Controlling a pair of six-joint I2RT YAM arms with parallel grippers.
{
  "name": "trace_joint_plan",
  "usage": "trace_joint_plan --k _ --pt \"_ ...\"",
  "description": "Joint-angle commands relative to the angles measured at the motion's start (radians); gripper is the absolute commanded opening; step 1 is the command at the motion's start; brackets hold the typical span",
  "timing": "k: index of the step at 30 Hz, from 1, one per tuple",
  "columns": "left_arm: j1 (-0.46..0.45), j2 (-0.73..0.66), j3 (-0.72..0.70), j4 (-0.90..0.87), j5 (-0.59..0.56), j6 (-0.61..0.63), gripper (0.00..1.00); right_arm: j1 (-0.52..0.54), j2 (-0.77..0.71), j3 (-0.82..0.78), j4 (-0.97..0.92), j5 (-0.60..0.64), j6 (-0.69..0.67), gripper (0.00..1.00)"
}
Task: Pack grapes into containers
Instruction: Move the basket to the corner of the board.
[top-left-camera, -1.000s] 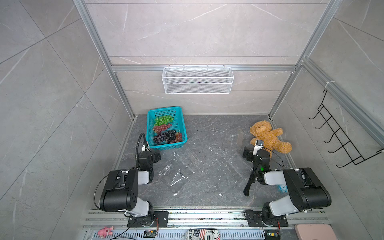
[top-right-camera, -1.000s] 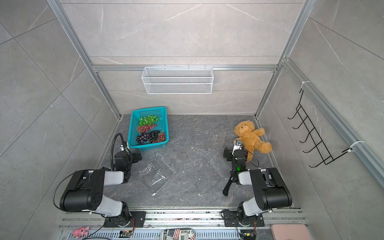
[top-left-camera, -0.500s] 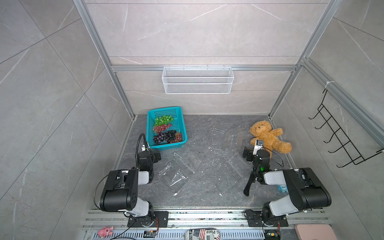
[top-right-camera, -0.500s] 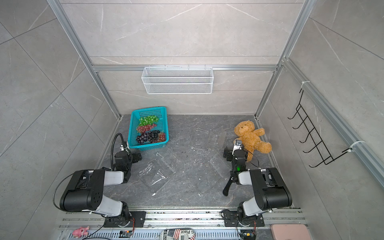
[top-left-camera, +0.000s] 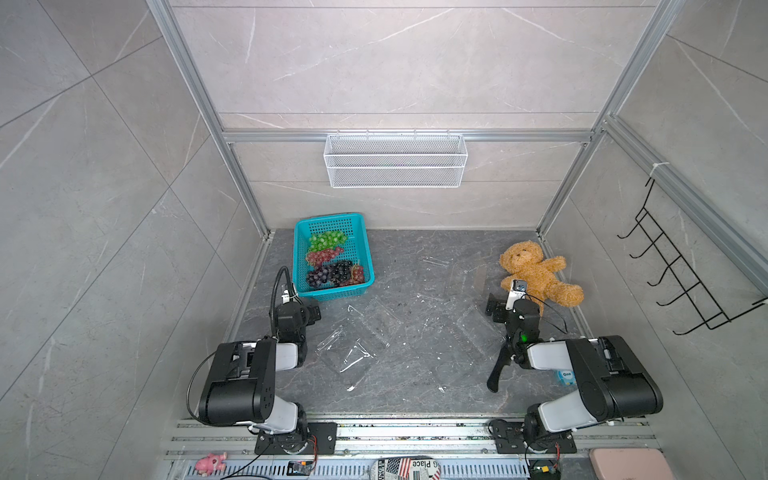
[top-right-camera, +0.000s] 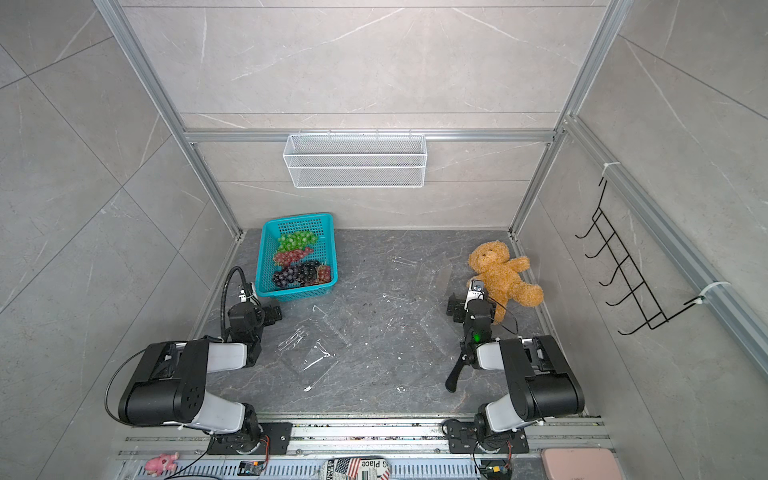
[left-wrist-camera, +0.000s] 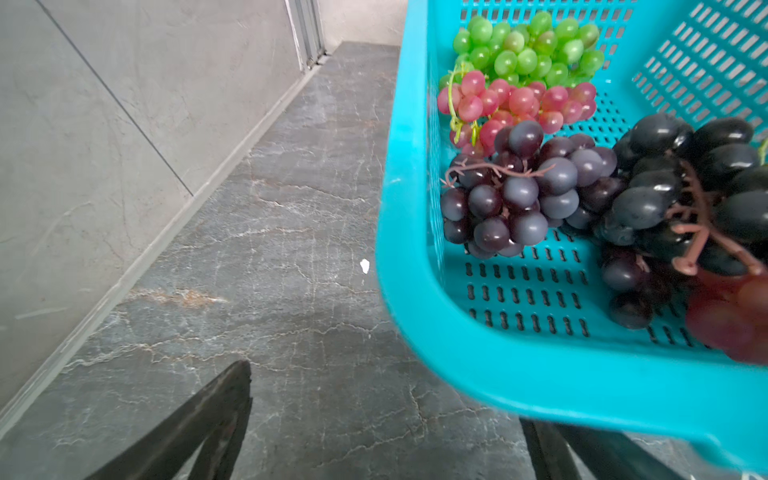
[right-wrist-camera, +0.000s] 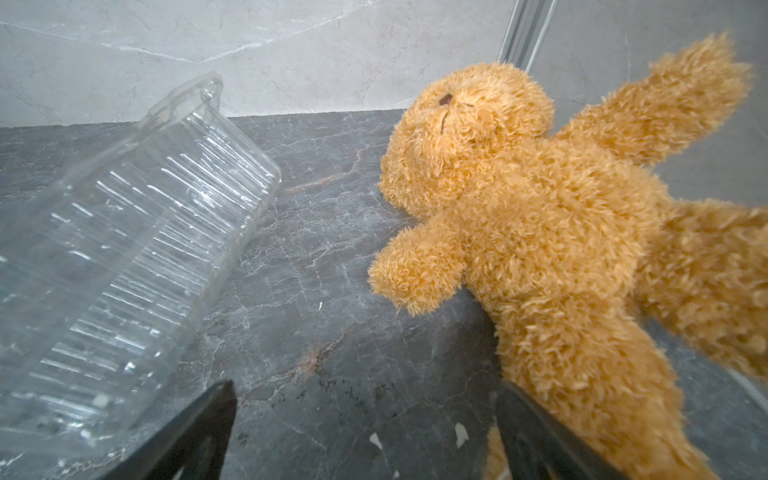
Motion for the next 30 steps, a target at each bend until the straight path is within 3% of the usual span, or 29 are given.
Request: trace_joint_plan --k 1,4,6,9,11,14,24,30 --pt "-0.004 -0.187 0.037 -0.173 -0.178 -0.076 0.99 -0.004 -0.102 0.129 -0.290 0.153 0.061 0.99" --pt "0.029 -0.356 0.096 -0.415 -0.288 -0.190 0.99 -0.003 -0.093 0.196 -0.419 0.219 0.109 0.99" --pt "0.027 -0.430 0.169 -0.624 -0.291 -0.268 0.99 -0.002 -0.095 0.232 -0.511 0.250 0.165 1.00" --pt "0.029 -0.466 0.278 -0.931 -0.330 -0.458 1.00 -0.002 -0.108 0.315 -0.705 0.358 0.306 0.99" --pt "0.028 -0.461 0.351 -1.080 -0.280 -0.518 1.00 -0.002 -0.096 0.406 -0.875 0.374 0.380 1.00" --pt "0.028 -0.449 0.417 -1.211 -0.171 -0.604 1.00 0.000 -0.102 0.459 -0.958 0.271 0.401 0.99" --pt "0.025 -0.494 0.441 -1.233 0.163 -0.683 1.00 0.021 -0.169 0.541 -1.072 0.035 0.321 0.99" --pt "0.015 -0.452 0.441 -1.183 0.325 -0.732 1.00 0.138 -0.122 0.632 -1.108 -0.015 0.283 0.98"
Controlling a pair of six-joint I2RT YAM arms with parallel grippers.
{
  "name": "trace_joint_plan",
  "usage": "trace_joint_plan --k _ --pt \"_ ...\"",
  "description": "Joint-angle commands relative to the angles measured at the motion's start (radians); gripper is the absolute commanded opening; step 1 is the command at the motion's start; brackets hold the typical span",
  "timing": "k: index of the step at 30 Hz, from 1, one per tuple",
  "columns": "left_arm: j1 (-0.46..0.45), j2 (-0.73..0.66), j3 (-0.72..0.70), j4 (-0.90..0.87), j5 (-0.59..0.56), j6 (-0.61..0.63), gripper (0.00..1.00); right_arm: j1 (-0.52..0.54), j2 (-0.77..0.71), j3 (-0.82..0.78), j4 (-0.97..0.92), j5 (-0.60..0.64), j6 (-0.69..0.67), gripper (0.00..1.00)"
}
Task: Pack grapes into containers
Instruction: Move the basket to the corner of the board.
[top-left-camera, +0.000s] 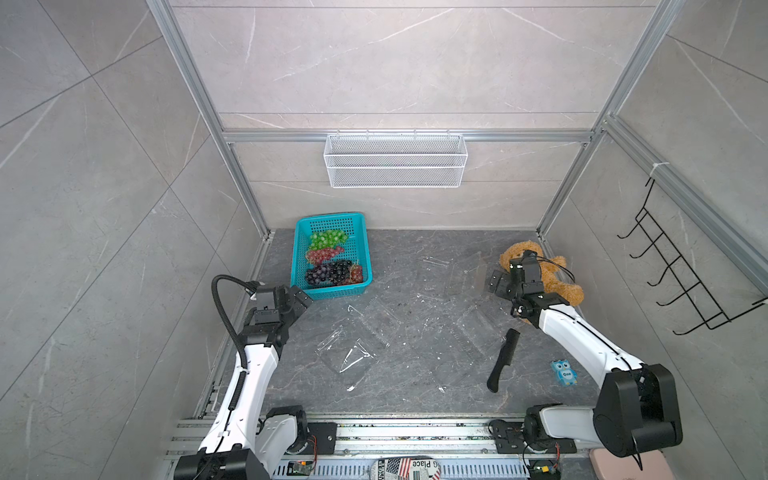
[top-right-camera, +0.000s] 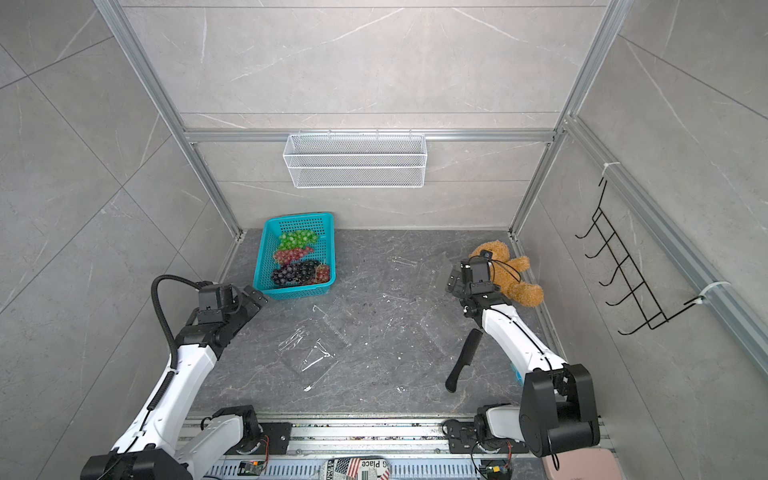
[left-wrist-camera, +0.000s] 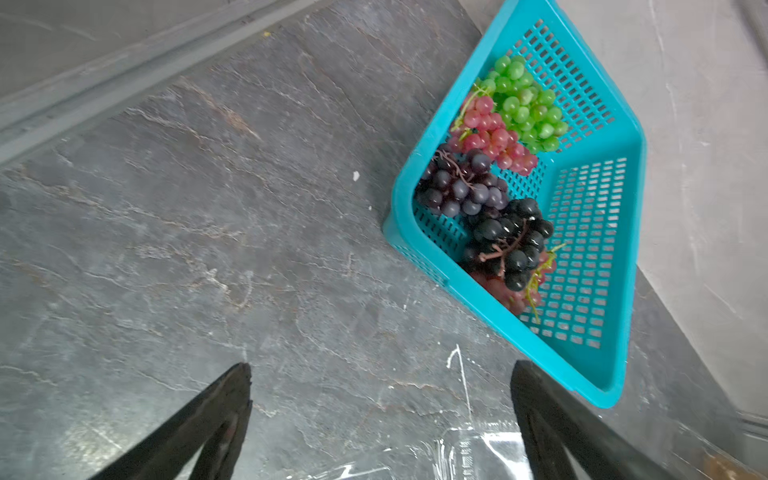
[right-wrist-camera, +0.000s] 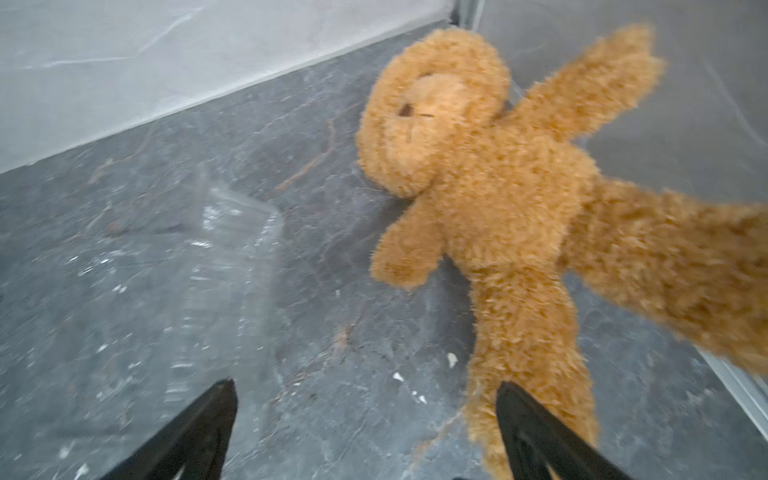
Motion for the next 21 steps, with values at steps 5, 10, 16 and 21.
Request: trace_joint_plan --k 5,10,16,21 --pt "-0.099 0.060 0.083 0.029 0.130 -0.032 1.00 0.091 0.063 0.080 0.042 -0.214 0.015 0.98" --pt "-0.143 0.133 0.140 0.016 0.141 -0.030 1.00 0.226 0.213 0.241 0.031 -0.191 0.022 0.99" --pt "-0.142 0.244 0.193 0.054 0.157 -0.087 1.00 0.368 0.423 0.449 0.074 -0.227 0.066 0.99" --pt "-0.133 0.313 0.228 0.057 0.169 -0.121 1.00 0.463 0.620 0.654 0.090 -0.294 0.110 0.99"
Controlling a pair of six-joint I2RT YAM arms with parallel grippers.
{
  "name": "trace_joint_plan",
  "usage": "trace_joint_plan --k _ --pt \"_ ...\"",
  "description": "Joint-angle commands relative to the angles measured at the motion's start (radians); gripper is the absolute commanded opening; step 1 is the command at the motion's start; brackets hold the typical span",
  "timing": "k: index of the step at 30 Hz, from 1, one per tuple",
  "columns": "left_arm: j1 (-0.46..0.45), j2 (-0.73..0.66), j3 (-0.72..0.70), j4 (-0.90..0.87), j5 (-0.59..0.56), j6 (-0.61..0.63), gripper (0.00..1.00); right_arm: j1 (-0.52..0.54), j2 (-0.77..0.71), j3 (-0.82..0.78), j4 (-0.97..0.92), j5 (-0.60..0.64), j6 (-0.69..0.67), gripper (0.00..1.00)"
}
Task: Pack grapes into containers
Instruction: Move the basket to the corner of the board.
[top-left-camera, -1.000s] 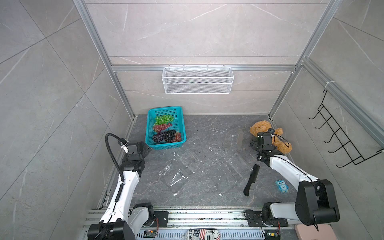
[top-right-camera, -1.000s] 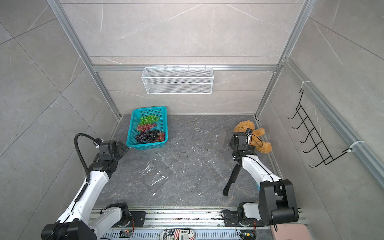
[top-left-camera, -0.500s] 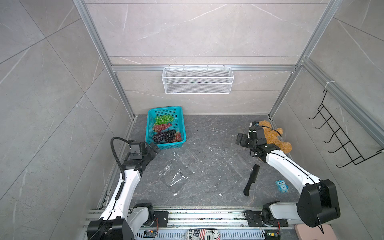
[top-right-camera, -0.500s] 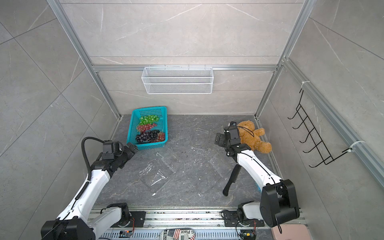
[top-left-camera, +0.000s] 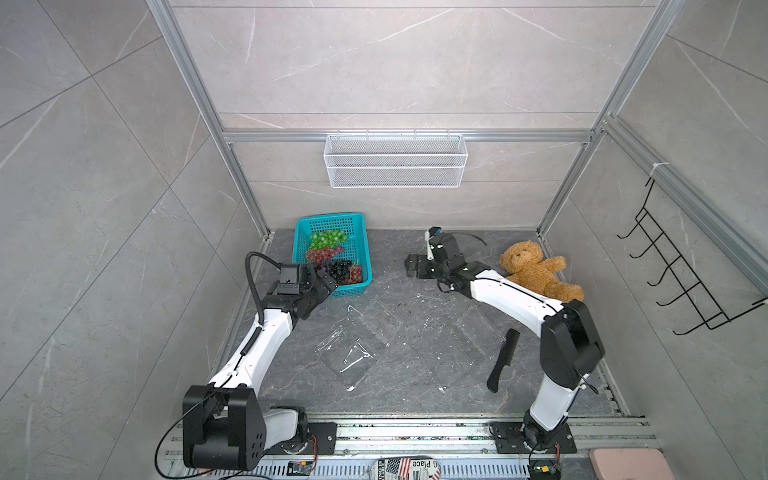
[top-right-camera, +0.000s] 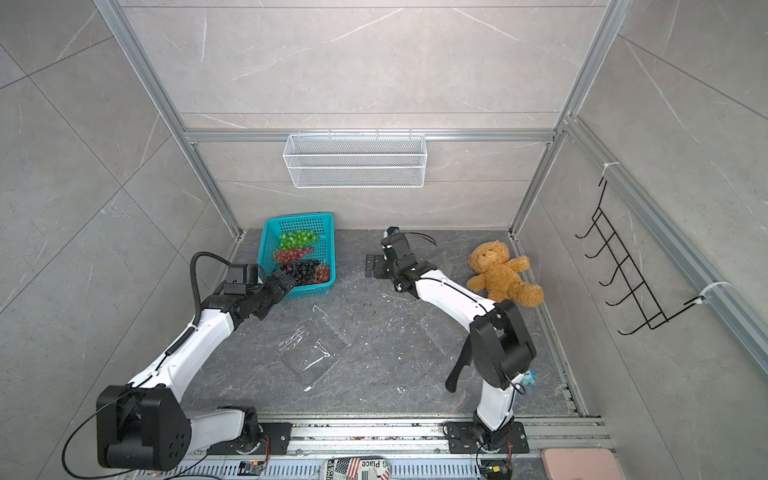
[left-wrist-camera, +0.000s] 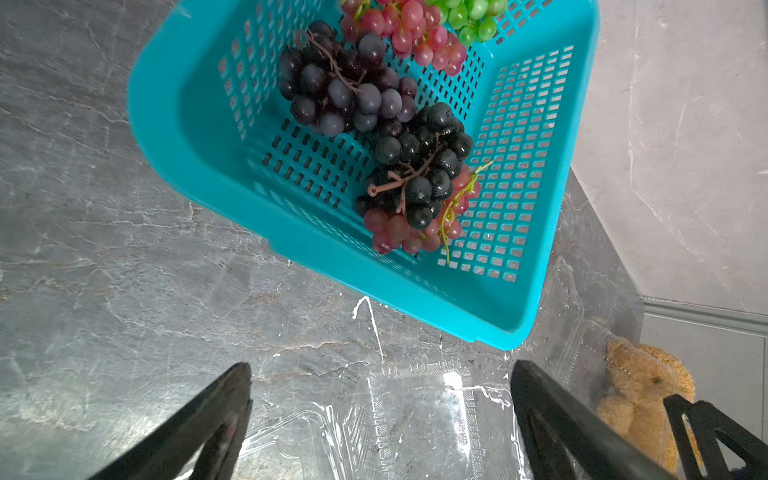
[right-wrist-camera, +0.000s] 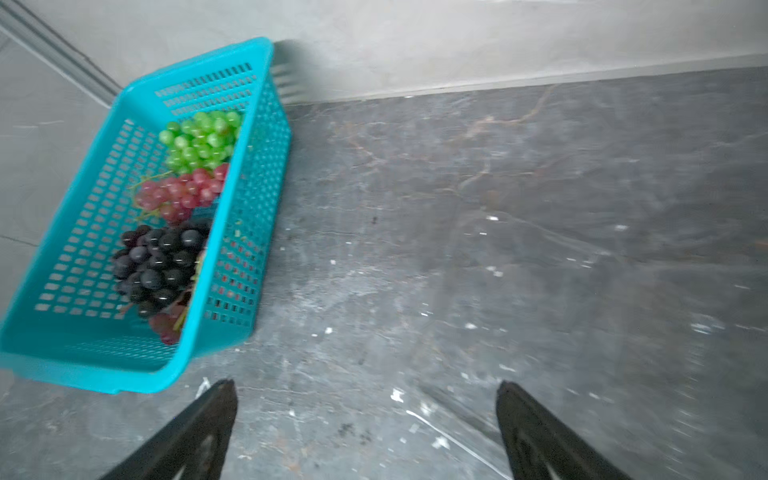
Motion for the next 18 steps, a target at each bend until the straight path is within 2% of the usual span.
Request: trace_joint_plan --k 1,4,11,18 --pt "0.013 0.013 0.035 0.032 0.024 -0.039 1.00 0.057 0.124 0.142 0.019 -0.061 0.051 0.99" --pt "0.046 0.016 0.011 0.050 0.034 -0.058 1.00 0.100 0.246 0.289 -0.004 -0.081 0.072 0.99" --pt "0.194 0.023 -0.052 0.097 0.126 -0.070 1.00 0.166 0.495 0.625 -0.114 -0.127 0.121 0.99" --pt "0.291 0.041 -0.064 0.091 0.211 -0.093 1.00 0.206 0.595 0.785 -0.180 -0.143 0.137 1.00"
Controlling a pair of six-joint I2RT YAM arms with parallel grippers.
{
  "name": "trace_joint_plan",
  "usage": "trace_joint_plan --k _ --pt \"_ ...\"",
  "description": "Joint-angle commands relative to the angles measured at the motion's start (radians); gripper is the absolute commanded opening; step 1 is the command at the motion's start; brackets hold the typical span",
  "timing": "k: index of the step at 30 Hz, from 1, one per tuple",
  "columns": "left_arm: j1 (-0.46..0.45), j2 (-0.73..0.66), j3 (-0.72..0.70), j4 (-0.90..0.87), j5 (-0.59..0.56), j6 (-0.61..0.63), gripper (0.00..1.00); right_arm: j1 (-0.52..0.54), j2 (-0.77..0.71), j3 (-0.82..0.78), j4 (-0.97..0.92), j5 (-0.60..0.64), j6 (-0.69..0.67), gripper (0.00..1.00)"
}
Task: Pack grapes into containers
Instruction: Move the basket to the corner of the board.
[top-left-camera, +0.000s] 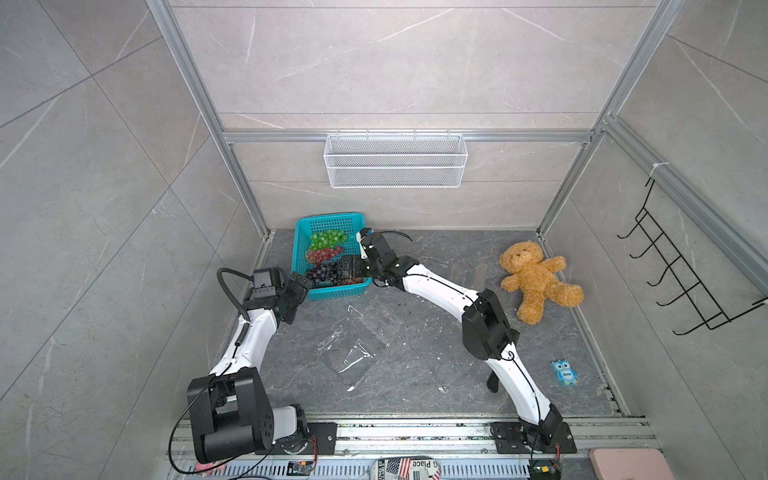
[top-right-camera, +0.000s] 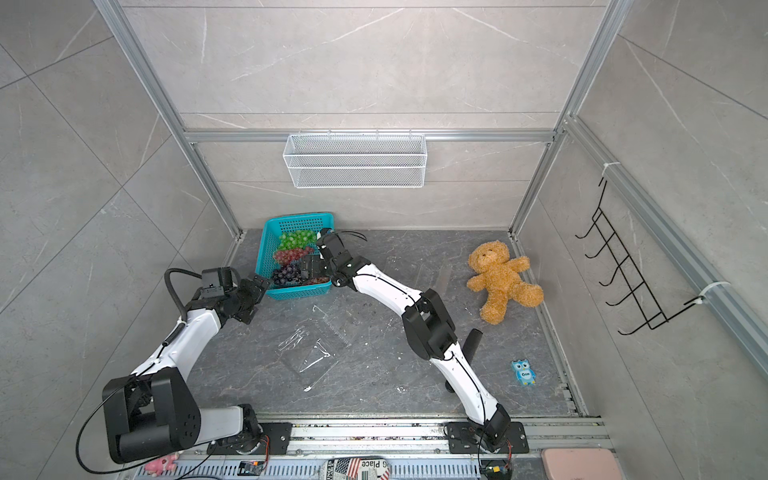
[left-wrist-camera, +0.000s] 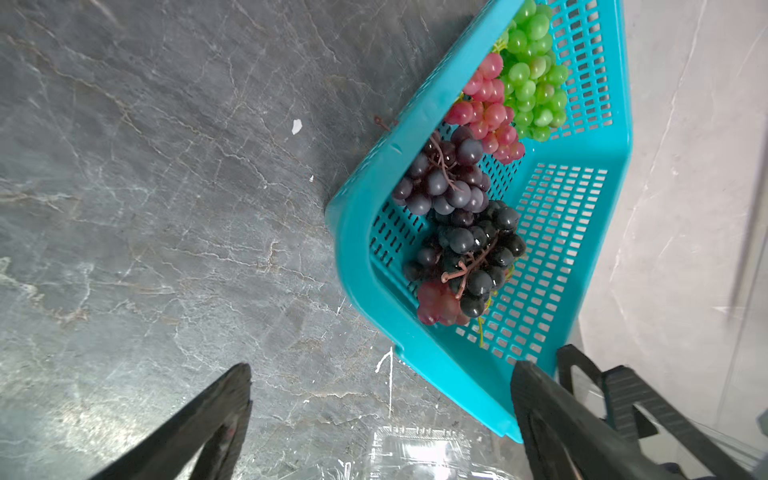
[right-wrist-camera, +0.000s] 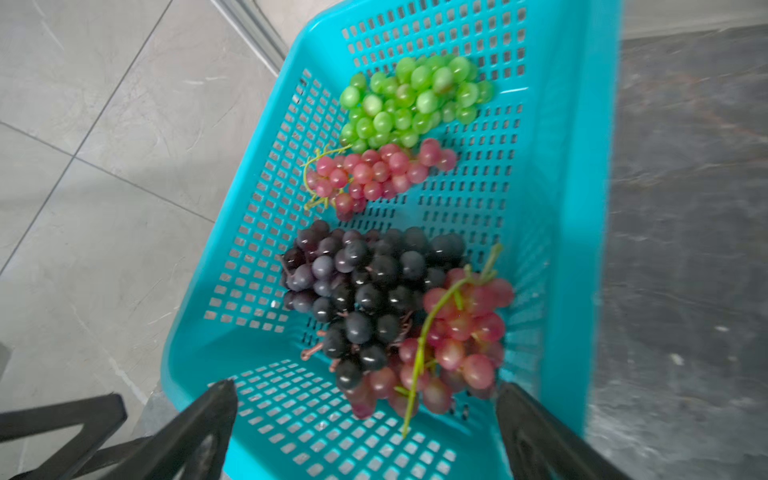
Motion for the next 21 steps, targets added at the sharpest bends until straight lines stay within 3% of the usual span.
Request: trace_joint_plan --k 1,14,21 --pt "0.038 0.006 -0.006 0.014 0.072 -0.014 1.00 0.017 0.043 0.062 -0.065 -0.028 0.025 1.00" --pt "0.069 0.012 -0.002 -0.003 0.196 0.045 1.00 0.009 -0.147 -0.122 -0.090 0.148 -0.128 0.99" --pt "0.069 0.008 0.006 -0.013 0.216 0.056 1.00 -0.018 -0.099 -0.123 -0.095 0.144 -0.095 1.00"
